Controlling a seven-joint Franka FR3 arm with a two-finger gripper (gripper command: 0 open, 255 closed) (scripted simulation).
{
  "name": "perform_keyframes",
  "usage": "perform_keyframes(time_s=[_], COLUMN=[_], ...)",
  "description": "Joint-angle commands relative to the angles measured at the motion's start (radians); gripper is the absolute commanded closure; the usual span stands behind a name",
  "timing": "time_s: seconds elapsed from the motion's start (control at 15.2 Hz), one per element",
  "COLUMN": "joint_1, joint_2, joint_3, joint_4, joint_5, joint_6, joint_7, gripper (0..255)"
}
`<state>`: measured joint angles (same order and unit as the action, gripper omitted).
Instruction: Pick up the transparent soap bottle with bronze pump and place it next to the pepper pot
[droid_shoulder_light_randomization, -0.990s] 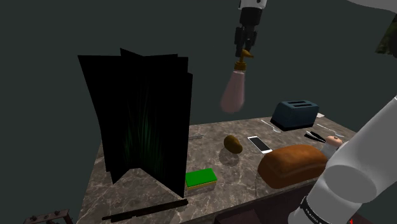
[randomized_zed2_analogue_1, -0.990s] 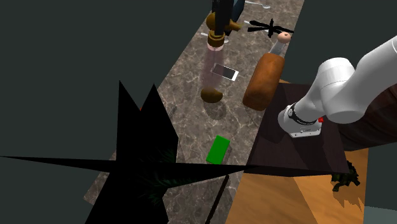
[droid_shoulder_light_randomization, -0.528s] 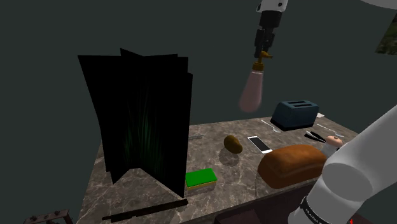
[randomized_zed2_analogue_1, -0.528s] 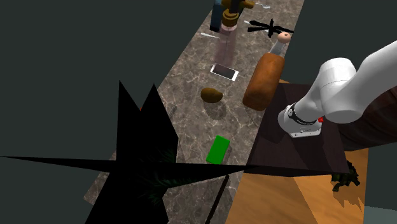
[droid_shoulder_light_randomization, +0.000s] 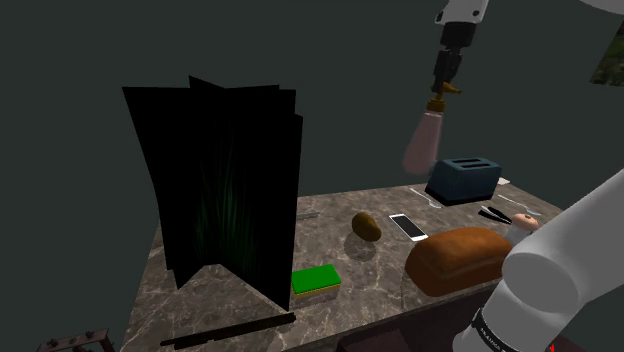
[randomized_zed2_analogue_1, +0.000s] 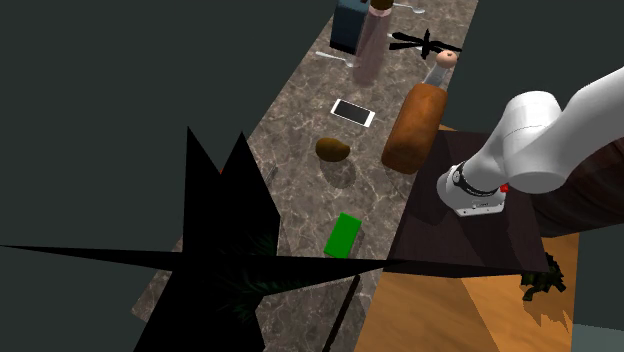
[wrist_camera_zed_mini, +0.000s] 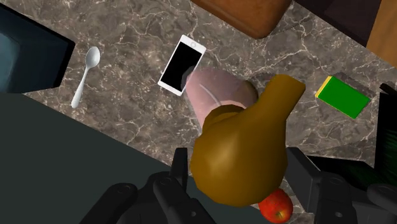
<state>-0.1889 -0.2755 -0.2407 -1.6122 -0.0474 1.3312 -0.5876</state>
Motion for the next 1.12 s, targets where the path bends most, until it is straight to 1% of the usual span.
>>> perform_keyframes(time_s=[0.0, 0.53, 0.79, 0.99, 1.06], joint_1=[-0.017, -0.088, -0.131, -0.177, -0.176], joint_2=[0.008, 0.088, 0.163, 0.248, 0.238], joint_3=[-0.036, -0.184, -0.265, -0.334, -0.329], joint_4=[0.008, 0.100, 0.180, 0.267, 0.241], joint_5=[-0.009, -0.017, 0.004, 0.042, 0.036], joint_6=[0.001, -0.008, -0.016, -0.030, -0.013], joint_7=[-0.056, -0.281, -0.403, -0.512, -0.508], gripper=[255, 255, 255, 255, 255])
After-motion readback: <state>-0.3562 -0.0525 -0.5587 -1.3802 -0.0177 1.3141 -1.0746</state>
